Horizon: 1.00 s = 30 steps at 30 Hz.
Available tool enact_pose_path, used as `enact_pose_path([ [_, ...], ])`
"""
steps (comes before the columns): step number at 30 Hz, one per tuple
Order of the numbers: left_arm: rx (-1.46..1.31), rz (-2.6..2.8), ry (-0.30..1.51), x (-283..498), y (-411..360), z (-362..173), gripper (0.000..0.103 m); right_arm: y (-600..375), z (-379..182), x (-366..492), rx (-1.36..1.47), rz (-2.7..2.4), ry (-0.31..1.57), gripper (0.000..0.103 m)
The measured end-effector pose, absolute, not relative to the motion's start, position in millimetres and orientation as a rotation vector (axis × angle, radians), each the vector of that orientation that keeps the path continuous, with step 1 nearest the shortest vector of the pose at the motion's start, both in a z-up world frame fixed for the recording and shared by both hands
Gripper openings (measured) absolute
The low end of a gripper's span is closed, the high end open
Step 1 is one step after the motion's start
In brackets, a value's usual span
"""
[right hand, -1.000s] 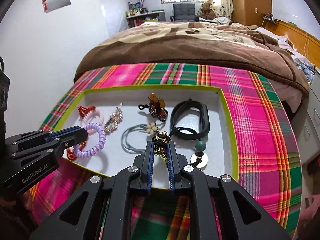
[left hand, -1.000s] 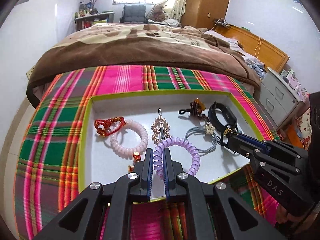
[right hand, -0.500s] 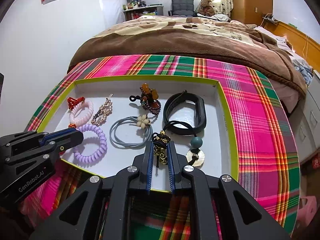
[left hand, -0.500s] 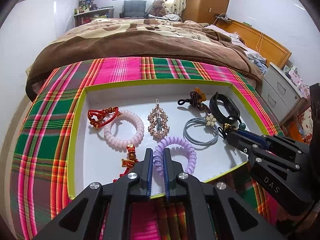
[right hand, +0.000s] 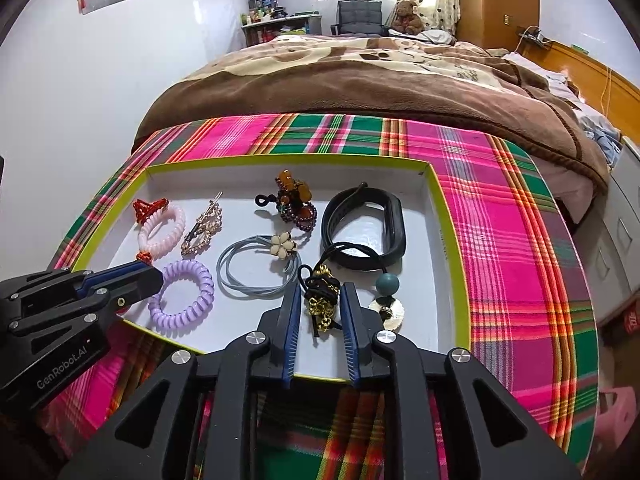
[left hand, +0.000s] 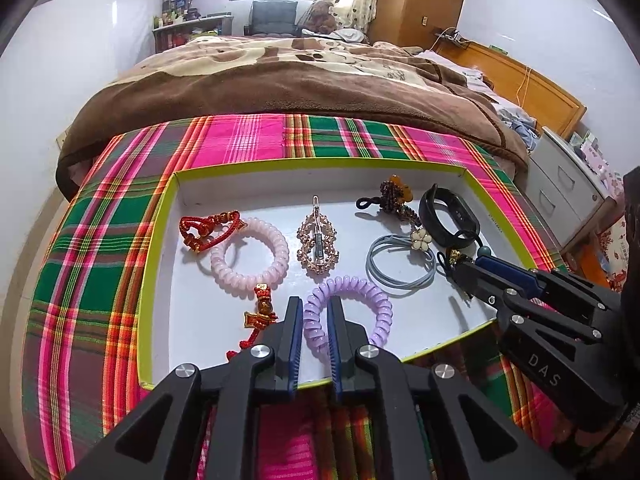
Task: Organize jewelry
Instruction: 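Carry both items into the yellow box and open both tools, then withdraw both tools from the box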
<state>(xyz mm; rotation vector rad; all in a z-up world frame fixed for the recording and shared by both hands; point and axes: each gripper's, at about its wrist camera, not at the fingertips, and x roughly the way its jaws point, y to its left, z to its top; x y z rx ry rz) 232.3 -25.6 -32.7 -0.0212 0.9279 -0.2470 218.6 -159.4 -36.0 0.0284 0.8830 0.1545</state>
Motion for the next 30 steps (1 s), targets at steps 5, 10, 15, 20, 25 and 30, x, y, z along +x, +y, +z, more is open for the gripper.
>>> enact_pose_path([
  [5,-0.017,-0.231,0.898,221.4,-25.0,-26.4,0.019,-161.4,-28.4,212.5,0.063,0.169,0.849,0.039],
  [10,-0.002,-0.177,0.844,204.4,-23.2,-16.1,0.019,-160.5,-20.7,199.8,0.076,0.172,0.814,0.039],
  [15,0.007,-0.148,0.802,183.9,-23.8,-7.5,0.019,-157.6,-11.3,183.0,0.08,0.169,0.767,0.04],
  [20,0.016,-0.122,0.76,161.9,-25.4,-0.3,0.019,-154.9,-4.4,166.2,0.068,0.161,0.734,0.04],
  [25,0.005,-0.099,0.731,143.8,-21.5,3.9,0.02,-157.4,-2.4,150.1,0.087,0.161,0.712,0.041],
  [30,-0.019,-0.103,0.702,129.1,-18.0,7.7,0.02,-155.8,-2.2,137.5,0.077,0.159,0.699,0.047],
])
